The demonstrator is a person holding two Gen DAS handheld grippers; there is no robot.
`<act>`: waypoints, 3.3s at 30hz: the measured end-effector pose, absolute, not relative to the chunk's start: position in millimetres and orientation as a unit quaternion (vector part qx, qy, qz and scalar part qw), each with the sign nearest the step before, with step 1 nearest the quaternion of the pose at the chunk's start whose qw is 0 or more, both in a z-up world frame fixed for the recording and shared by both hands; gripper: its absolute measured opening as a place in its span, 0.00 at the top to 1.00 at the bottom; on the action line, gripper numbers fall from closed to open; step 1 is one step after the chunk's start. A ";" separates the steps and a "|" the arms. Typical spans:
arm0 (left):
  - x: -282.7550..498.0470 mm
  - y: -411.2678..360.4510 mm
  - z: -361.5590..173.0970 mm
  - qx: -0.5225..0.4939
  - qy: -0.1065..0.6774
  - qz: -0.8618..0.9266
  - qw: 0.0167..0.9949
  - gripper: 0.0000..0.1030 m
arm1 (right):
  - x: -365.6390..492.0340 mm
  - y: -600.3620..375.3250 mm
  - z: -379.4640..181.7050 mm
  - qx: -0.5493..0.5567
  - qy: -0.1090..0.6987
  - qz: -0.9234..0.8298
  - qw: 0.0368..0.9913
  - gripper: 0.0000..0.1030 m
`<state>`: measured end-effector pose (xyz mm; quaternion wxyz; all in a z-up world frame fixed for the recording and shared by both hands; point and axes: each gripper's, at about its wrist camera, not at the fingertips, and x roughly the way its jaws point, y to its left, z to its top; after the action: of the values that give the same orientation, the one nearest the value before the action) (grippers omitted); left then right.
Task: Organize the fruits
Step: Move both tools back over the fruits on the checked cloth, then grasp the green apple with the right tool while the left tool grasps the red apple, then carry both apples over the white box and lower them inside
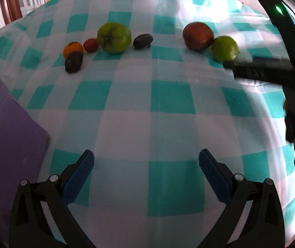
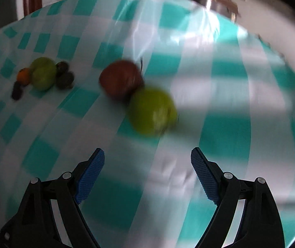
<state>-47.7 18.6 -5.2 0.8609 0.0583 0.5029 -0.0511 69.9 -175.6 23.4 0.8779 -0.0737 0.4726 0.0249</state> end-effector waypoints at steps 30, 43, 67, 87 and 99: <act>122.0 -86.5 -9.3 0.046 0.476 -0.147 0.866 0.01 | 17.0 -239.1 31.8 0.023 0.477 0.117 0.871 0.42; 171.4 -136.8 -30.9 0.162 0.484 -0.261 0.819 0.01 | -15.7 -260.5 8.5 0.057 0.500 0.074 0.861 0.42; 201.2 -183.9 -27.2 0.222 0.453 -0.329 0.798 0.37 | -13.1 -243.4 1.1 0.041 0.489 0.020 0.871 0.42; -34.0 -32.1 0.9 0.052 0.549 -0.220 0.805 0.37 | -91.2 -203.3 24.8 0.185 0.555 0.011 0.811 0.42; -106.8 14.9 85.3 0.055 0.509 -0.241 0.825 0.37 | -96.3 -155.0 100.4 0.179 0.509 0.041 0.841 0.42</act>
<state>-106.8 14.8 85.3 0.8247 0.0547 0.5086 -0.2414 -96.3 -155.0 100.4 0.8409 0.1788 0.5090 0.0414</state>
